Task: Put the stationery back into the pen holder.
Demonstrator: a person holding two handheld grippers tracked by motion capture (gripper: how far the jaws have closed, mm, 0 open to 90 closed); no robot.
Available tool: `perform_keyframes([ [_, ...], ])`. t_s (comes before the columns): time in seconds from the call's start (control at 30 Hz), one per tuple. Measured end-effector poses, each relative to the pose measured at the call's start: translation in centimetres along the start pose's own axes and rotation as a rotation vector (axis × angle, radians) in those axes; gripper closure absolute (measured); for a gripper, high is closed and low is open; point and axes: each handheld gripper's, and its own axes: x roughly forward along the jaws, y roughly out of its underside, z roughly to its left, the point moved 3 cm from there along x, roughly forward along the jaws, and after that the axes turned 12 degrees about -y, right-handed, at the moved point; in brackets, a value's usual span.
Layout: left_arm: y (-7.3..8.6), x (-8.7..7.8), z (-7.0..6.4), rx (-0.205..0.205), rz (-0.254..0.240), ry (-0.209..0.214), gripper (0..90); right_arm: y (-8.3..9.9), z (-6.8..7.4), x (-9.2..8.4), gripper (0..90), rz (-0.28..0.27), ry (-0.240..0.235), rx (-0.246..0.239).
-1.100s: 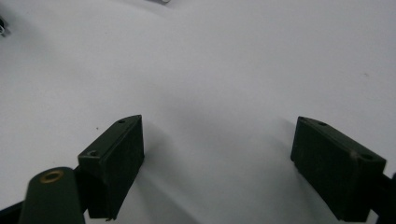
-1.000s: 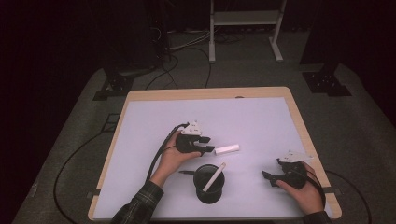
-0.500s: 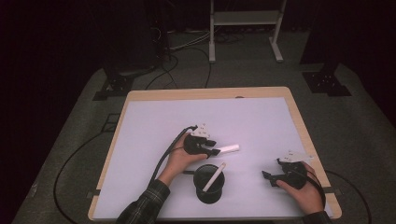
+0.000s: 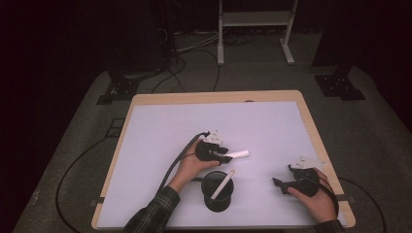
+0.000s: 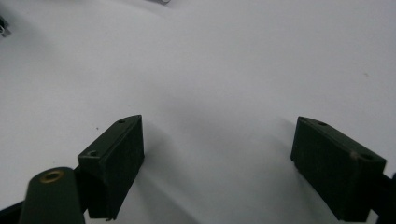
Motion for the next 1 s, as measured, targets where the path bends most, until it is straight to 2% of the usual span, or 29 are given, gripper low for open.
perform_keyframes([
  [0.17, 0.1, 0.47, -0.2, 0.011, 0.005, 0.005, 60.5, 0.0, 0.0, 0.0, 16.0, 0.0, 0.0, 0.0],
  [0.43, 0.03, 0.5, -0.36, 0.048, 0.011, -0.018, 64.3, 0.0, 0.0, 0.01, 16.0, -0.001, 0.001, 0.0],
  [1.0, 0.08, 0.49, -0.16, 0.034, 0.008, -0.025, 70.6, 0.0, 0.0, 0.0, 16.0, -0.001, 0.0, 0.0],
])
